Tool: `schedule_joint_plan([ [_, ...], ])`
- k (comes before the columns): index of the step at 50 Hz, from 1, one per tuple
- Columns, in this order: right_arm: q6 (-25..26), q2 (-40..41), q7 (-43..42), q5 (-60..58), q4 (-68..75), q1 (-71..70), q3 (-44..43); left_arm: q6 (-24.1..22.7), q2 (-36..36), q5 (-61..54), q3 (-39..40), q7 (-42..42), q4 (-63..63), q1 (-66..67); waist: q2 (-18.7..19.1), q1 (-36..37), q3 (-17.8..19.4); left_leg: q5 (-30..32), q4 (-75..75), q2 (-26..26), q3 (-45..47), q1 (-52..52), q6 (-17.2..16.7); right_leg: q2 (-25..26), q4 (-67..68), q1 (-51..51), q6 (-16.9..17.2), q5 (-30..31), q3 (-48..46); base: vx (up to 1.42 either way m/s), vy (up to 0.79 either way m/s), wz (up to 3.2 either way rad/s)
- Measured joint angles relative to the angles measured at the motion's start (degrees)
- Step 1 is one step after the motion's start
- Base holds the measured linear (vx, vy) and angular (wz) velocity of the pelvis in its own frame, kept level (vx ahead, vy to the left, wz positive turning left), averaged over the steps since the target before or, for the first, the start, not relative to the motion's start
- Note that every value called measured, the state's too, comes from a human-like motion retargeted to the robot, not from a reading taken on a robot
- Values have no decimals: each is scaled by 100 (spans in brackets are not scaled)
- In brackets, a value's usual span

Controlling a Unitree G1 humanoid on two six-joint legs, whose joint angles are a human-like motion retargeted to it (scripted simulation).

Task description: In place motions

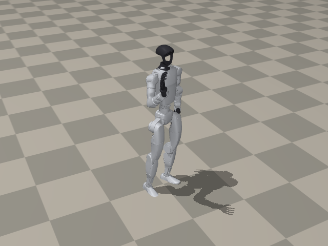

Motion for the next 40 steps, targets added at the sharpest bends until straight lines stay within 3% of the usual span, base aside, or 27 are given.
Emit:
schedule_joint_plan([
  [16,-96,-297,-484,-556,115,-622,222,-14,8,0,-32,-2,-3,7,19,8,-16,10,0,-8,10,-20,-3,-11,0,-25,-3,11,7,0,0,0],
  [18,221,-312,-116,-598,298,-904,391,-13,10,-5,-38,-2,5,15,25,13,-28,9,-1,-11,25,-12,-2,-13,2,-31,-7,16,24,0,0,0],
  [22,1467,-230,1633,-260,790,-1477,718,-7,7,5,0,-6,10,-9,29,9,-29,3,-1,-17,46,10,3,-17,9,-27,-11,23,40,0,0,0],
  [25,1823,-194,2509,-54,977,-1638,786,-19,-3,-1,18,-17,-15,-11,18,31,-27,6,-5,-22,40,21,4,-22,10,-16,-8,22,36,0,0,0],
  [27,1764,-226,2564,-6,921,-1610,776,-25,-10,-11,30,-24,-28,-20,8,40,-23,10,-4,-26,22,15,1,-26,8,-8,-6,18,19,0,0,0],
  [30,1182,-289,2000,-181,728,-1431,705,-24,-22,-30,34,-21,-24,-23,-2,31,-23,17,-3,-32,-10,-1,-3,-30,2,3,-3,8,-13,0,0,0],
  [35,-576,-454,-858,-968,483,-1023,619,-23,-38,-33,36,-1,7,-14,23,-67,-2,-5,-42,-47,-96,44,13,-18,0,14,2,-7,-90,0,0,4],
  [37,-903,-492,-1921,-1248,382,-857,610,-43,-47,-37,44,56,6,6,32,-92,1,-9,-46,-43,-99,48,12,-15,-1,9,2,-7,-92,0,0,0],
  [40,-1066,-472,-2757,-1481,241,-582,595,-49,-47,-45,36,95,8,31,42,-98,-1,-10,-44,-34,-80,40,12,-9,0,-8,2,-3,-65,0,0,0],
])
